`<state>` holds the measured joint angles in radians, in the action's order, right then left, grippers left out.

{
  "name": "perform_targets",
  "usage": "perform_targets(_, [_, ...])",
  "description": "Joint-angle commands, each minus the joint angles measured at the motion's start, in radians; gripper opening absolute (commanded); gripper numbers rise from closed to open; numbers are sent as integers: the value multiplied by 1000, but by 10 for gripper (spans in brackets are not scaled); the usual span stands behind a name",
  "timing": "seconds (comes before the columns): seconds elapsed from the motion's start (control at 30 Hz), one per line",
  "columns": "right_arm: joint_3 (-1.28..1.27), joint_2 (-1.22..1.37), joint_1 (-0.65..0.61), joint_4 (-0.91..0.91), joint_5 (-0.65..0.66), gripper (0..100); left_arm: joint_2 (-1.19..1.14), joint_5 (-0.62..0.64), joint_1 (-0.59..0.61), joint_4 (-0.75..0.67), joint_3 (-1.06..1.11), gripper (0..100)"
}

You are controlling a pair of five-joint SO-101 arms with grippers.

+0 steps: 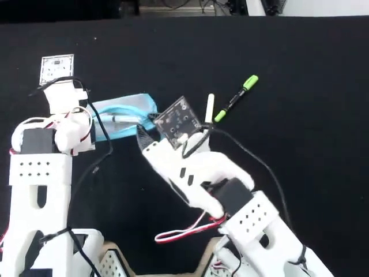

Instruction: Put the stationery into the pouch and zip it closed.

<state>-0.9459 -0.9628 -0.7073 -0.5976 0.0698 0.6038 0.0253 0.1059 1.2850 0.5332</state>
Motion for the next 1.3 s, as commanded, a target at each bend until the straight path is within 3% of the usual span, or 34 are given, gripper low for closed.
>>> perform_targets(0.0, [1, -5, -80, 41, 9, 82, -14, 9, -7, -5, 39, 30])
perform_targets(0.2, [31, -7, 14, -17, 9, 83, -14, 9, -7, -5, 41, 30])
perform_targets(0.33, [203, 1, 180, -245, -11, 85, -14, 9, -7, -5, 41, 30])
perform_targets(0.43, [346, 28, 325, -423, -109, 86, -14, 9, -8, -5, 41, 30])
perform_targets(0.6, [493, 222, 520, -554, -172, 86, -14, 9, -7, -5, 41, 30])
perform_targets(1.0, [645, 837, 562, -473, -173, 86, -14, 9, -7, -5, 42, 30])
perform_targets(1.27, [957, 1144, 565, -453, -173, 106, -14, 9, -7, -5, 42, 30])
